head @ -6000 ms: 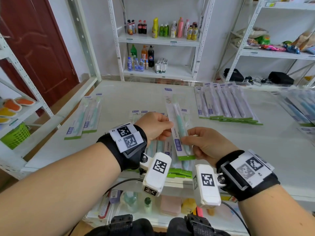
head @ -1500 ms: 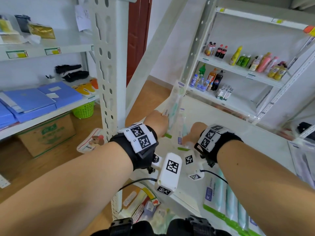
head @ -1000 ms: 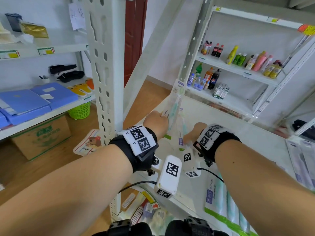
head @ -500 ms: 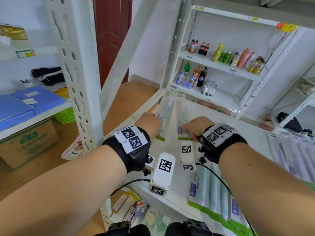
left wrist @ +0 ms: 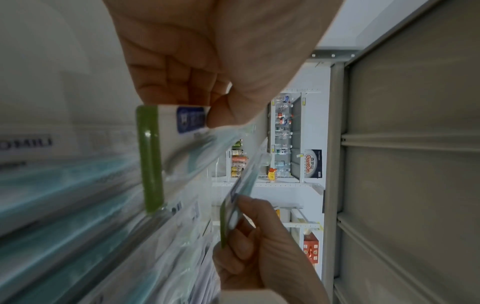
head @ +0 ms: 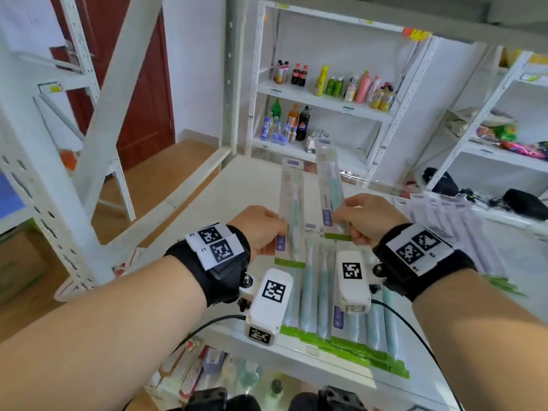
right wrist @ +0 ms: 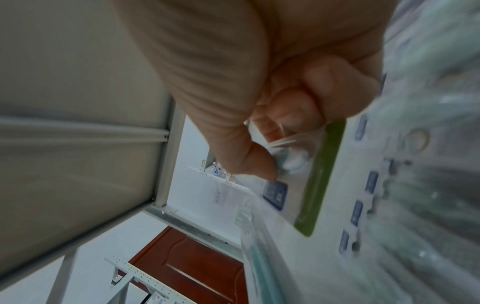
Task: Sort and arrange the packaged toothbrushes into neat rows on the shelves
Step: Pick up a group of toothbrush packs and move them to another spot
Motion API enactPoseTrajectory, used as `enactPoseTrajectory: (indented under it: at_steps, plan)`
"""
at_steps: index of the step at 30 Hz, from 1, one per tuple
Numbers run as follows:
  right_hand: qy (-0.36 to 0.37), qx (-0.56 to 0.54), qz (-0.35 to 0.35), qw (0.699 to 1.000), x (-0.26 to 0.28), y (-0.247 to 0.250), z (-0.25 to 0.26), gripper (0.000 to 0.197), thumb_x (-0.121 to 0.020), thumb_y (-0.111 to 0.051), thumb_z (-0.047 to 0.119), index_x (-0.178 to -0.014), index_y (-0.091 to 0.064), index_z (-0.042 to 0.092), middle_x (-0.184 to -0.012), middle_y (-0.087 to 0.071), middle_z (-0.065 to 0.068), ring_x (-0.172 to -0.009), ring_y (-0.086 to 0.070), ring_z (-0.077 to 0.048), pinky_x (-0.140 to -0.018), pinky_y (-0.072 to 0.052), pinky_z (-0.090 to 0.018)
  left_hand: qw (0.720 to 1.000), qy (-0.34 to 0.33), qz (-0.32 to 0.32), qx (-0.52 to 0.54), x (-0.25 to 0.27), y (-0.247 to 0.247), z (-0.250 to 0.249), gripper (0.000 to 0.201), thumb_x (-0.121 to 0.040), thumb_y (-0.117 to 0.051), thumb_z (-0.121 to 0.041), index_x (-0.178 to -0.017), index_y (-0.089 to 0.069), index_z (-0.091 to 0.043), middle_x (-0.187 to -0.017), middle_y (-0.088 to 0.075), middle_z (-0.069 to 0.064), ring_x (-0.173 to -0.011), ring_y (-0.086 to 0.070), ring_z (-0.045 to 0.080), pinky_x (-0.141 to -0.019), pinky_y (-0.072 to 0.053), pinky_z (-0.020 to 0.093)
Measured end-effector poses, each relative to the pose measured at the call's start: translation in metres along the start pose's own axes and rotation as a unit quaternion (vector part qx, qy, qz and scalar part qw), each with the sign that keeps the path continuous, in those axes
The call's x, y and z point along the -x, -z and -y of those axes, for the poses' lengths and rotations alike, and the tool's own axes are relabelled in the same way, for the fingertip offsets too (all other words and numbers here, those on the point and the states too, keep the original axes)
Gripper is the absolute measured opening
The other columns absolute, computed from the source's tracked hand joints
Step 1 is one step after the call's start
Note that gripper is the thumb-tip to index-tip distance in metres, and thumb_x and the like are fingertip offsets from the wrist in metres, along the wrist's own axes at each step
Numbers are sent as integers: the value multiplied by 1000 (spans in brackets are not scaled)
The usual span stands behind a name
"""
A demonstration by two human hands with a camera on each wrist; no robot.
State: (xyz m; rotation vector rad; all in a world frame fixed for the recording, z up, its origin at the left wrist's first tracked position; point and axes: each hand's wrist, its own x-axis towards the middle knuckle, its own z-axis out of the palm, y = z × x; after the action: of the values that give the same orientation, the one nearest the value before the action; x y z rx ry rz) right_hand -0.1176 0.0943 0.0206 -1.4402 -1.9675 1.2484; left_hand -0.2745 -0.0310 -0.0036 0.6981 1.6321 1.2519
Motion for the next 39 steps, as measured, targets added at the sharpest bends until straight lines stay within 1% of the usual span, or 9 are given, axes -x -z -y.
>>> enactPoseTrajectory:
  at_steps: [4,9,11,16,19,22,32,36,39]
  plan:
    - [-20,-50,-19,998,10,30,-30,27,-73,-72,15,-95,-58,18,-52,-57,-4,-38,-40,-10,-41,-34,-22,996,24,73,-36,7,-20,2,18,-85,-50,8,-78,-58,-6,-68,-64,9,-50,-62,15,-54,-57,26]
    - [-52,-77,-33,995,24,50,-64,37,-71,-73,18,-103,-56,18,-65,-60,-12,-39,-40,-12,-43,-35,-24,991,45,109,-68,14,-39,8,17,-86,-53,10,-80,-60,-4,-57,-67,4,-47,-65,13,-47,-54,23]
    - [-56,-92,-34,994,28,54,-74,39,-70,-74,18,-104,-55,18,-65,-62,-11,-38,-40,-11,-42,-35,-23,988,51,117,-86,17,-46,10,17,-86,-54,10,-80,-61,-5,-60,-68,5,-49,-66,13,-49,-56,23]
    - [-59,-108,-35,992,39,59,-90,39,-66,-75,19,-101,-57,20,-65,-67,-8,-38,-42,-10,-40,-36,-21,982,53,115,-137,21,-58,18,10,-84,-59,8,-86,-61,-2,-80,-66,13,-61,-65,18,-62,-59,28]
    - [-59,-124,-40,990,44,60,-96,40,-65,-75,18,-101,-57,18,-65,-67,-9,-37,-42,-10,-40,-36,-21,981,55,106,-153,24,-61,20,10,-84,-59,8,-90,-61,1,-76,-66,11,-52,-65,14,-49,-55,24]
    - [-56,-140,-36,988,49,58,-99,44,-63,-75,17,-104,-58,15,-63,-65,-10,-36,-40,-10,-40,-34,-20,980,60,101,-163,25,-63,24,13,-84,-59,8,-96,-61,3,-80,-66,13,-55,-66,15,-48,-54,22]
    - [-48,-152,3,987,61,50,-96,31,-73,-71,8,-101,-58,9,-54,-63,-7,-33,-37,-9,-36,-31,-18,977,48,97,-183,26,-65,32,10,-82,-64,4,-87,-60,-4,-86,-67,13,-67,-69,19,-61,-59,29]
    - [-49,-144,18,988,66,46,-96,30,-71,-72,9,-98,-58,10,-51,-61,-5,-34,-39,-10,-37,-32,-18,972,35,99,-209,25,-66,32,10,-82,-67,-1,-87,-60,-7,-91,-69,14,-79,-72,25,-78,-58,39]
    - [-49,-147,20,988,69,42,-94,31,-72,-72,8,-98,-57,11,-47,-59,-3,-33,-39,-10,-36,-32,-17,966,24,100,-236,25,-65,30,11,-82,-69,-5,-86,-60,-9,-87,-69,11,-75,-71,21,-76,-59,37]
